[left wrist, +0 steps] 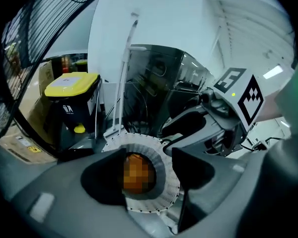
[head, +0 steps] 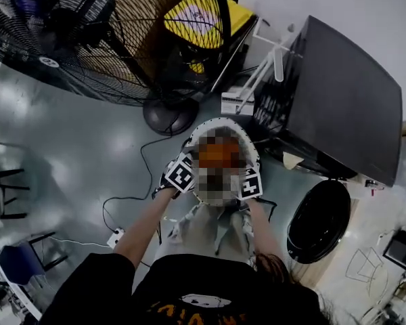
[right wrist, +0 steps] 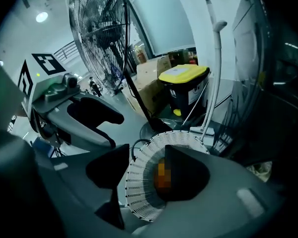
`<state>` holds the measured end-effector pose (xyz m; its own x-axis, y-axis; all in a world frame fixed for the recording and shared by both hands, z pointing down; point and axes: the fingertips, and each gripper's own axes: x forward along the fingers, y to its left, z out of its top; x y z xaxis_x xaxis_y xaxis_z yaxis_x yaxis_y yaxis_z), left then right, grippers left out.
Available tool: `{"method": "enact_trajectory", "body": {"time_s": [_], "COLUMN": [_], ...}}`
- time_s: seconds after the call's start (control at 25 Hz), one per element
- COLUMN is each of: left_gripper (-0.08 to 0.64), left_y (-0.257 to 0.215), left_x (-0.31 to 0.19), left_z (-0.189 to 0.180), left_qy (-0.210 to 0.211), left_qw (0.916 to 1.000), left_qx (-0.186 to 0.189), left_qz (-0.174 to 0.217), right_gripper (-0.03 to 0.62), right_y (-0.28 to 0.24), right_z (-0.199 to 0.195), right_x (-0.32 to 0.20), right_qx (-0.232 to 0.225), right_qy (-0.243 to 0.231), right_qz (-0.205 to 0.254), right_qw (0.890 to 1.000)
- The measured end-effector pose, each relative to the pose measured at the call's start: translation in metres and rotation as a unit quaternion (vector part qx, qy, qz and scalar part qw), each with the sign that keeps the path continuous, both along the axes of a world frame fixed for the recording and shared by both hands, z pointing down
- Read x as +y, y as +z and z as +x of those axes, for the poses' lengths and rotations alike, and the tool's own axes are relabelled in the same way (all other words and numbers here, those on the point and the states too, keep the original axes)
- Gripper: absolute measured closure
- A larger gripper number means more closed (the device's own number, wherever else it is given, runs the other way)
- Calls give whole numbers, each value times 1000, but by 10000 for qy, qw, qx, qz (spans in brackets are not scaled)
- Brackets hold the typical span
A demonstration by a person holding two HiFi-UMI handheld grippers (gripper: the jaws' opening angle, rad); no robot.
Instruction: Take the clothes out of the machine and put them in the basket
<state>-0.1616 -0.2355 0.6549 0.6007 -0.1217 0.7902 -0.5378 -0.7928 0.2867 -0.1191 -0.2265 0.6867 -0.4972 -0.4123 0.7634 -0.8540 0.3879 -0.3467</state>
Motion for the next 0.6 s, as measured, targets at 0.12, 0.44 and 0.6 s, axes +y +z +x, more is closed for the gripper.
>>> {"method": "enact_trajectory", "body": {"time_s": [0.12,0.44,0.6], "left_gripper": [282,282,282], "left_y": [-14,-51,-65], "left_x": [1,17,32], "left_z": [4,7,12], "left_qy": [-21,378,641], "left_qw": [9998,9976,9956], "left_qx": [154,385,471], "left_qz": [112,438,499], "right_gripper": [350,383,391], "right_y": [-17,-67,-88], "right_z": [8,40,64], "right_x": [0,12,34], "right_qx": [-142,-448,-594], "right_qy": [240,1048,1592], "right_qz": [149,629,784], "right_qw": [9995,9915,9823]}}
